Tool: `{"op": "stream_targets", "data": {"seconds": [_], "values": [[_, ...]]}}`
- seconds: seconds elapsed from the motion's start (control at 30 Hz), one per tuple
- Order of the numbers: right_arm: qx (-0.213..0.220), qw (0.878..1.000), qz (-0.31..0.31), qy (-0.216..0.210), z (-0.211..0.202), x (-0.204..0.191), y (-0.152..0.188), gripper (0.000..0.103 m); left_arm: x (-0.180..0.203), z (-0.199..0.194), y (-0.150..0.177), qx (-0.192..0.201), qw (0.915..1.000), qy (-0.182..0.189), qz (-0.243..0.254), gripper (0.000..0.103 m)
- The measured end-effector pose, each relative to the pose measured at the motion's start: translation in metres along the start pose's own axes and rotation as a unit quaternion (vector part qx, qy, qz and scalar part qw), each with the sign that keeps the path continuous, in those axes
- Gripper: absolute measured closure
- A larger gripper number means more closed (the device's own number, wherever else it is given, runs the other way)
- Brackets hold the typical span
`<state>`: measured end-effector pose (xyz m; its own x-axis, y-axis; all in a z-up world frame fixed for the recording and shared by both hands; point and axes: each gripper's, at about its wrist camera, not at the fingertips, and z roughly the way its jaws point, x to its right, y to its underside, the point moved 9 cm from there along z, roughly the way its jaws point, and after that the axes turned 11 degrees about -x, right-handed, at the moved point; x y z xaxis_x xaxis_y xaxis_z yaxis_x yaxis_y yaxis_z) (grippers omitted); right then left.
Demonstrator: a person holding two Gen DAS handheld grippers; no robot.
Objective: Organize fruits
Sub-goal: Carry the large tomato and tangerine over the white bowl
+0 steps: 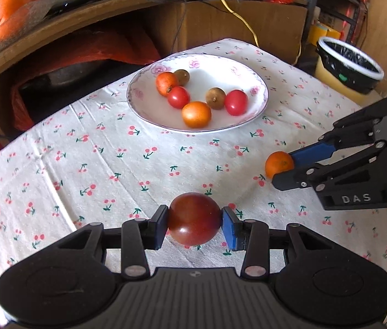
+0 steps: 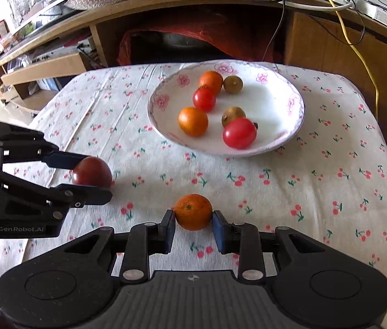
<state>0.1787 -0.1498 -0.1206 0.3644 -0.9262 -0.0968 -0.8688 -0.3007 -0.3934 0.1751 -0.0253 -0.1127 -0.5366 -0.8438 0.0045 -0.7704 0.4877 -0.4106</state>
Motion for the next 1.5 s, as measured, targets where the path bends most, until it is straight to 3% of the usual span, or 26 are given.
{"op": "stream_targets", "data": {"seconds": [0.2,1.23,1.5], "values": [[-0.002,1.0,-0.008,0.007,-0.002,-0.001,0.003,0.078,0.003,0.008,-0.001,-0.003,0.9996,-0.024,0.014,0.052],[-0.007,1.0,-0.011,0.014,0.002,0.002,0.001,0.076,0.006,0.009,-0.005,0.002,0.9998,-0.014,0.013,0.05],[-0.008,1.0,-0.008,0.017,0.002,0.004,0.002,0.07,0.006,0.009,-0.003,0.001,0.9998,-0.017,0.014,0.05]]}}
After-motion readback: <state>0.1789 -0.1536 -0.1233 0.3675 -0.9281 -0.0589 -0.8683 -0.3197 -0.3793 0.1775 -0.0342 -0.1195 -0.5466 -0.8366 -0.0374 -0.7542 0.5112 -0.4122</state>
